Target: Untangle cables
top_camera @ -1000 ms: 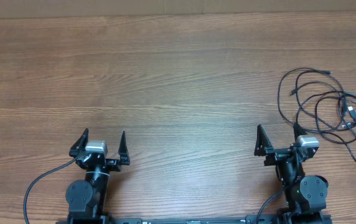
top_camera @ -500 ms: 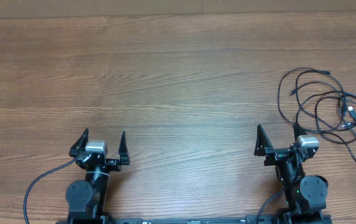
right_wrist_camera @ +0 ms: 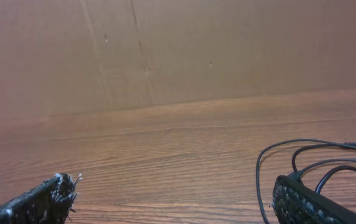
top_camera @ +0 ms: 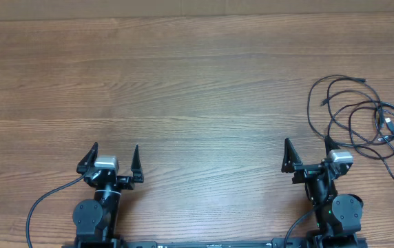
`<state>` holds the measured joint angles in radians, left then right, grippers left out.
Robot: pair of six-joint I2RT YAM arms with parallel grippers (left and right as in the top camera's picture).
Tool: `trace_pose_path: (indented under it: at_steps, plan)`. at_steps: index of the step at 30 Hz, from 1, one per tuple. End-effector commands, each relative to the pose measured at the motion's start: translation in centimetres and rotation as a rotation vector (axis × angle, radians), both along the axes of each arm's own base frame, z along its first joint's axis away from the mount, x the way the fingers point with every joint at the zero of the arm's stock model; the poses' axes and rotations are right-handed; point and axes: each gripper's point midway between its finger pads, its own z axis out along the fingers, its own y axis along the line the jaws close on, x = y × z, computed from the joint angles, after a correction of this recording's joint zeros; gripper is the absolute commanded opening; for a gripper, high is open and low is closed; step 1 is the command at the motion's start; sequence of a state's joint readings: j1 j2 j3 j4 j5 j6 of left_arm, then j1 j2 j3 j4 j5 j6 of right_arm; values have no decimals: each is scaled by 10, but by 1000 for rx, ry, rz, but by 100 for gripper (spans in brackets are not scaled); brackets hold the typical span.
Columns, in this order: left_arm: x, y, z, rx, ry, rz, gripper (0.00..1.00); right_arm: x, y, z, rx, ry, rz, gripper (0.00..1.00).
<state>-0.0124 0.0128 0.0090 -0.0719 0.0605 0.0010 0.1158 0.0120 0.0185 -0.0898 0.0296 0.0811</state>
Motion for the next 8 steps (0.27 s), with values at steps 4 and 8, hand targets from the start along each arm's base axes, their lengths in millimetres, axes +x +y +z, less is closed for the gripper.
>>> trace_pose_path:
  at_steps: [4, 8]
  plan:
    - [0, -1, 0, 17, -6, -11, 100, 0, 1, -1, -3, -6, 7, 100]
    - [0, -1, 0, 17, -6, -11, 100, 0, 1, -1, -3, -6, 7, 100]
